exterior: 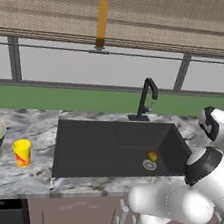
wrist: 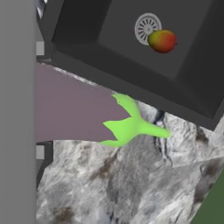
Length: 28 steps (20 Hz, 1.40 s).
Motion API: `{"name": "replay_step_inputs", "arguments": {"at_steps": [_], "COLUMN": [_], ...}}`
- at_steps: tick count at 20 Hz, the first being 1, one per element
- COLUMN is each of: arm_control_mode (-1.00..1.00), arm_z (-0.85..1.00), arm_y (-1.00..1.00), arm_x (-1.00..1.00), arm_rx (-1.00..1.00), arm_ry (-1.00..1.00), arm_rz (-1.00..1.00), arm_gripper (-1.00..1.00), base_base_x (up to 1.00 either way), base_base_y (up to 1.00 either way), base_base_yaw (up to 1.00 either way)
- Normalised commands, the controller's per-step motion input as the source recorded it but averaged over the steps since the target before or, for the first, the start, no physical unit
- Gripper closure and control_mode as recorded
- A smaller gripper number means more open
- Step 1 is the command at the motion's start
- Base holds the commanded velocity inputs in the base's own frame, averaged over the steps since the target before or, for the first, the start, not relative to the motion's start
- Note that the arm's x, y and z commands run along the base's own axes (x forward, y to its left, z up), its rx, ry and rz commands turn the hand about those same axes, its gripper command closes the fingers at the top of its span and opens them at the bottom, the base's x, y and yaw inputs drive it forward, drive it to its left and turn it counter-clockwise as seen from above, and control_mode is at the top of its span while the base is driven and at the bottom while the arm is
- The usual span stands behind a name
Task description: Remove the mango and eggplant from the sink. Then move the bowl and cup from the counter to the sink for washing.
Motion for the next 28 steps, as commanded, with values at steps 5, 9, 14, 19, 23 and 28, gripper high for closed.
{"name": "replay_step_inputs", "arguments": {"at_steps": [5, 9, 14, 19, 23, 28], "arm_control_mode": [-1.00, -1.00, -1.00, -1.00, -1.00, -1.00], "arm_z": [-0.23, -0.26, -0.26, -0.27, -0.26, -0.26], "arm_y": [-0.21, -0.17, -0.18, -0.17, -0.17, -0.13], "arm_x": [0.05, 0.05, 0.05, 0.06, 0.03, 0.03], "arm_rx": [0.00, 0.00, 0.00, 0.00, 0.00, 0.00], "arm_ry": [0.00, 0.00, 0.00, 0.00, 0.00, 0.00], "arm_rz": [0.00, 0.00, 0.00, 0.00, 0.00, 0.00], "arm_gripper": [1.00, 1.00, 1.00, 1.00, 1.00, 1.00], "base_base_x": [0.00, 0.00, 0.00, 0.00, 0.00, 0.00], "base_base_y": [0.00, 0.00, 0.00, 0.00, 0.00, 0.00], "base_base_yaw": [0.00, 0.00, 0.00, 0.00, 0.00, 0.00]}}
